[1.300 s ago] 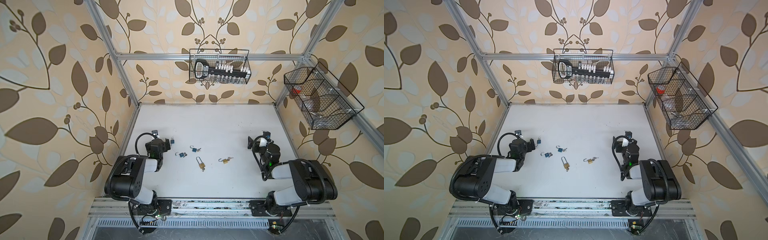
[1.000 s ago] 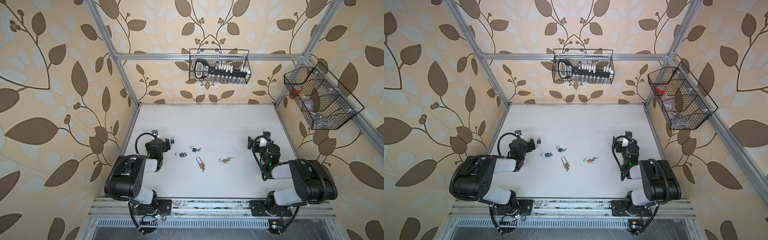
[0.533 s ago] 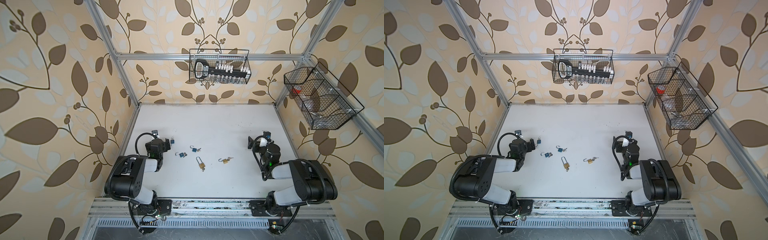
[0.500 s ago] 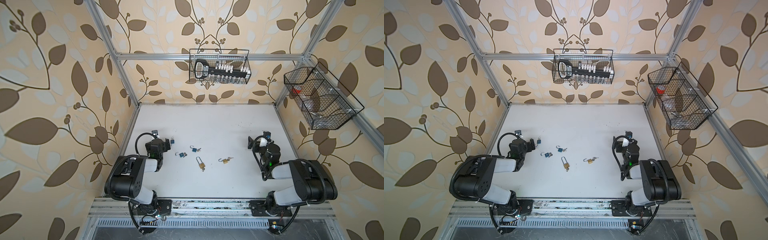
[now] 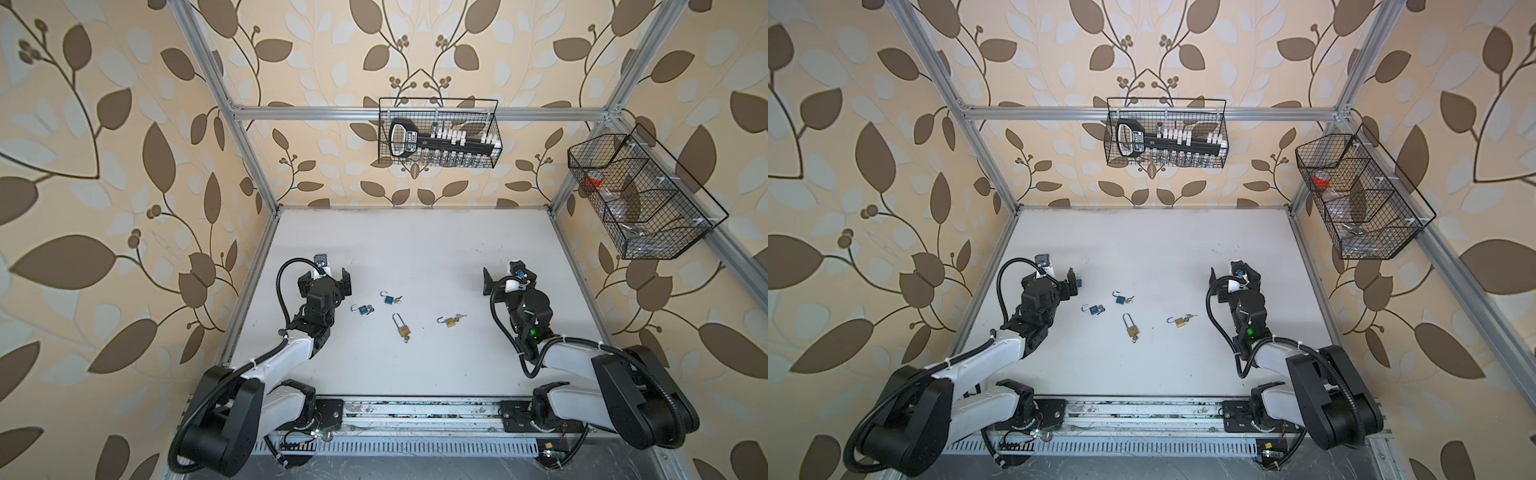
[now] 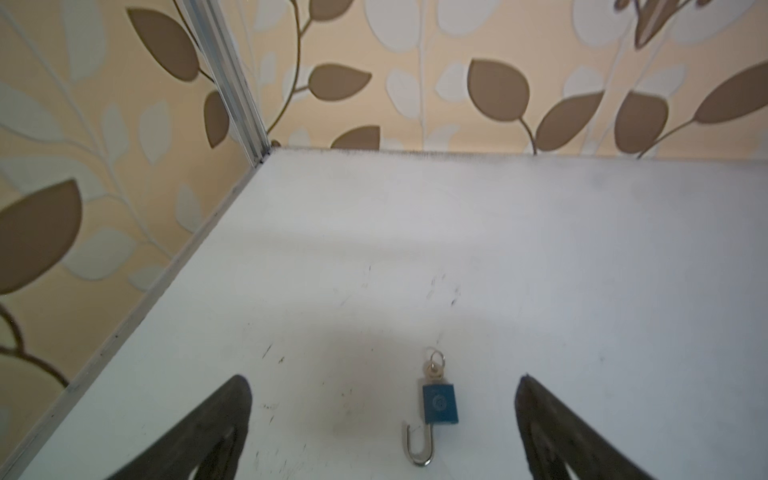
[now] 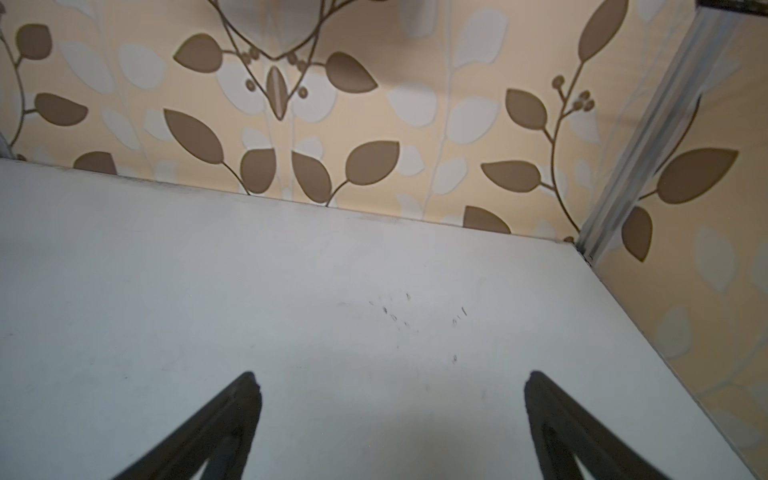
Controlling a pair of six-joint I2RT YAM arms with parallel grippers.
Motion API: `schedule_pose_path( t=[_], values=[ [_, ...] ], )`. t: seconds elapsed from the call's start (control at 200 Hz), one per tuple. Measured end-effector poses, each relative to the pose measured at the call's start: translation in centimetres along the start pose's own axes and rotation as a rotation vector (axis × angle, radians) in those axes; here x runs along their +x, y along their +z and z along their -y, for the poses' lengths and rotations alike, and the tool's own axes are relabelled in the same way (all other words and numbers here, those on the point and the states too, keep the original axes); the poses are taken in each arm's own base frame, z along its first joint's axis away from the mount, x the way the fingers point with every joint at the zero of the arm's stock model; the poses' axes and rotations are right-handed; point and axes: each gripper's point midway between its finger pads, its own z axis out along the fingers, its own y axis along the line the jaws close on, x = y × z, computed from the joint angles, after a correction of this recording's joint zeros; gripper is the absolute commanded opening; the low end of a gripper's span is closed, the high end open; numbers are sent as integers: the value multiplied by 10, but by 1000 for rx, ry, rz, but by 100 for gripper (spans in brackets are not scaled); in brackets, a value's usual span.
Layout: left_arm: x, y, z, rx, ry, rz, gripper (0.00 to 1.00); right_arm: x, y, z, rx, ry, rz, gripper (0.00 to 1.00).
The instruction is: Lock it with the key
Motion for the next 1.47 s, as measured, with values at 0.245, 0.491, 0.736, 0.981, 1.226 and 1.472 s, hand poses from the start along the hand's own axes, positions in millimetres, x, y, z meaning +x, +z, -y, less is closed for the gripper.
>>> schedule_pose_path(
  t=[0.245,0.491,0.736,0.981,1.226,1.472],
  values=[
    [-29,-26,-29,-205,-314,-112,99,-61,-16,-10,-99,205,136,99],
    [12,-45,-16,-172,-289,-322,99,-93,-11,25,76,562,20,93],
    [15,-81,97,183,-128,-445,99,-42,-8,-43,-205,571,-297,94],
    [46,-104,134,350,-75,-590,99,-7,-39,-148,-472,414,-591,80],
    [37,-116,114,352,-130,-562,99,39,-109,-235,-634,159,-760,68],
    [38,-94,47,235,-380,-569,99,79,-129,-290,-607,-54,-882,63]
  ],
)
